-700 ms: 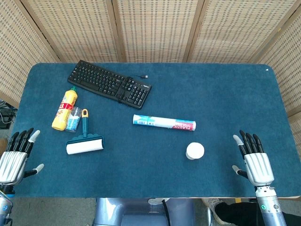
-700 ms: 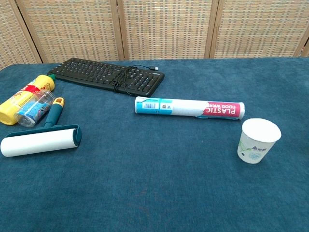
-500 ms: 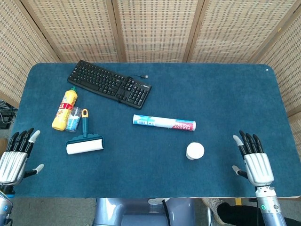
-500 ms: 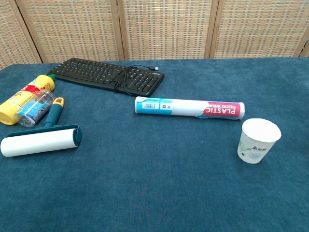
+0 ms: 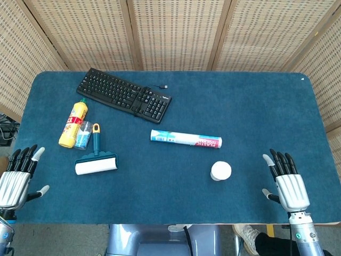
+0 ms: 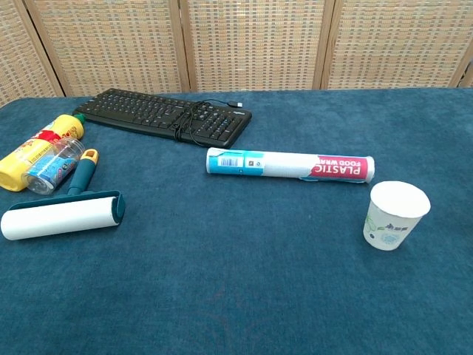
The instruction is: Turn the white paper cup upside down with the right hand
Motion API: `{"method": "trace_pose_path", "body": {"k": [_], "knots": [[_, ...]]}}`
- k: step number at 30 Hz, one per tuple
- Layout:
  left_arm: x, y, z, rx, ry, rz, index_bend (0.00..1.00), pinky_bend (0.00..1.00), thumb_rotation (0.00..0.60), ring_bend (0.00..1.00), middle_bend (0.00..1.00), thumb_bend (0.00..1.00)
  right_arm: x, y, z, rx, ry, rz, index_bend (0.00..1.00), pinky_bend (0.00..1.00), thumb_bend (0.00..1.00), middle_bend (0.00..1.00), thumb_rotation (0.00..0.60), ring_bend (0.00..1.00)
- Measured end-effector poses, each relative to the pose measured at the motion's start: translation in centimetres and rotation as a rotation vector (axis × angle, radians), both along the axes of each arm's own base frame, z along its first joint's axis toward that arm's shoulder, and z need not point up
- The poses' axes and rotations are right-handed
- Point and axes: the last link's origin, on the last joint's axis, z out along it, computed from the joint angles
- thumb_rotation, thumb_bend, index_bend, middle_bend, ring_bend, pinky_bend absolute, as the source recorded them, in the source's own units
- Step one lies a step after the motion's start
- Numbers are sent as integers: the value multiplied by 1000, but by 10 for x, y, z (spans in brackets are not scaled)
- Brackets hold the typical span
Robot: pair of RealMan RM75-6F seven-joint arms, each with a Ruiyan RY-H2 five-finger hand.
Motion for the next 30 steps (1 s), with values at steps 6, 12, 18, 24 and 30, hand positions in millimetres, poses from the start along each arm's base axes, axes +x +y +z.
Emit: {"method": "trace_pose_path", "body": {"k": [6,12,18,24,30], "knots": [[1,-1,0,3,6,-1,0,0,600,0,0,63,0,1,1,6,-4,-6,2,0,177,0,600,0],[2,-2,-1,0,6,-3,0,0,600,0,0,65,1,2,0,10,-3,-5,17,0,177,0,600,0],[0,0,-1,-3,5,8,0,0,600,0,0,68,8,1,-1,9,-31,10,206,13,175,0,600,0],[0,0,-2,-9,6,11,0,0,600,0,0,68,22,-8,-8,31,-25,29,268,44,182,0,600,0],[-1,1,-2,-18,7,14,0,0,600,0,0,68,46,-22,-20,107,-2,14,231,39,183,0,600,0]]}}
